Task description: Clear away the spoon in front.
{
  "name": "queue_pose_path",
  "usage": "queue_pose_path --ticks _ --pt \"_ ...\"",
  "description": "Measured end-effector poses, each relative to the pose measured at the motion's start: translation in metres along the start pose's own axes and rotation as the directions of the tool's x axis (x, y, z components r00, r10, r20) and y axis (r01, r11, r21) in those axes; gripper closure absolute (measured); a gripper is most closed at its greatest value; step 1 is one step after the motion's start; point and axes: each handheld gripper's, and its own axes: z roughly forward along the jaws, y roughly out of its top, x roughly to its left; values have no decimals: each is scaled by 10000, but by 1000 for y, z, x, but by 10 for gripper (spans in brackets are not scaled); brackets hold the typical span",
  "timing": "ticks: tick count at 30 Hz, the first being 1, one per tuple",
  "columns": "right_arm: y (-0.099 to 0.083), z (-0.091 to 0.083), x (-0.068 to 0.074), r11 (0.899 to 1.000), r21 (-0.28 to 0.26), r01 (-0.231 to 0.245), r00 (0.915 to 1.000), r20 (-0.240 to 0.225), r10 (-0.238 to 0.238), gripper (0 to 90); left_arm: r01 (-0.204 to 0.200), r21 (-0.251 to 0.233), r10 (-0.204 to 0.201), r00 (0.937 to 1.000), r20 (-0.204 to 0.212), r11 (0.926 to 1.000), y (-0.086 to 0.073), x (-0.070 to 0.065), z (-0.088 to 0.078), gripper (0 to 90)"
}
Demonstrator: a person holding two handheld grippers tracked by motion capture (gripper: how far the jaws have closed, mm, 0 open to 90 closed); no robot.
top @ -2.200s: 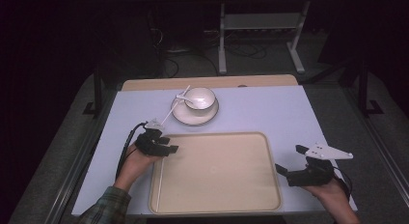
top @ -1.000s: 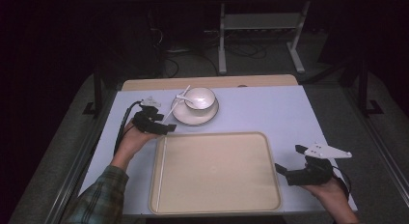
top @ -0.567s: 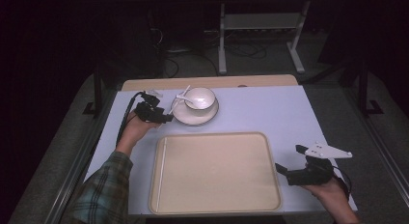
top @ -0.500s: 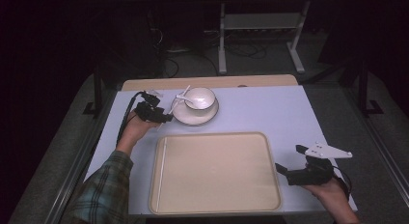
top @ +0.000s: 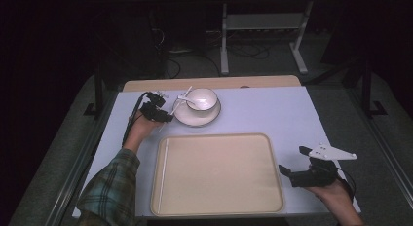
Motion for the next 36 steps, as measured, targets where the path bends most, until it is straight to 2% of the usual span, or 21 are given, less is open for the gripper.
queue_pose_path --ticks 7,17,25,27,33,36 --pt "0 0 0 10000 -14 6 10000 -1 -6 0 162 154 -161 9998 -63 9997 1 0 6 659" --pt "0 -1 0 10000 -22 -3 10000 -2 3 0 623 180 -619 9978 -229 9979 4 1 6 828" --pt "0 -1 -1 10000 -31 -5 10000 7 5 0 888 121 -886 9959 -167 9960 3 3 4 847" --pt "0 -1 -1 10000 -44 -30 10000 4 30 0 1020 -23 -1021 9947 -115 9948 3 4 2 848" --pt "0 -1 0 10000 -48 -38 10000 15 38 0 1046 -132 -1047 9945 -68 9944 1 5 -5 850" --pt "0 -1 0 10000 -51 -35 10000 13 35 0 1111 -232 -1109 9938 111 9935 -5 7 -11 850"
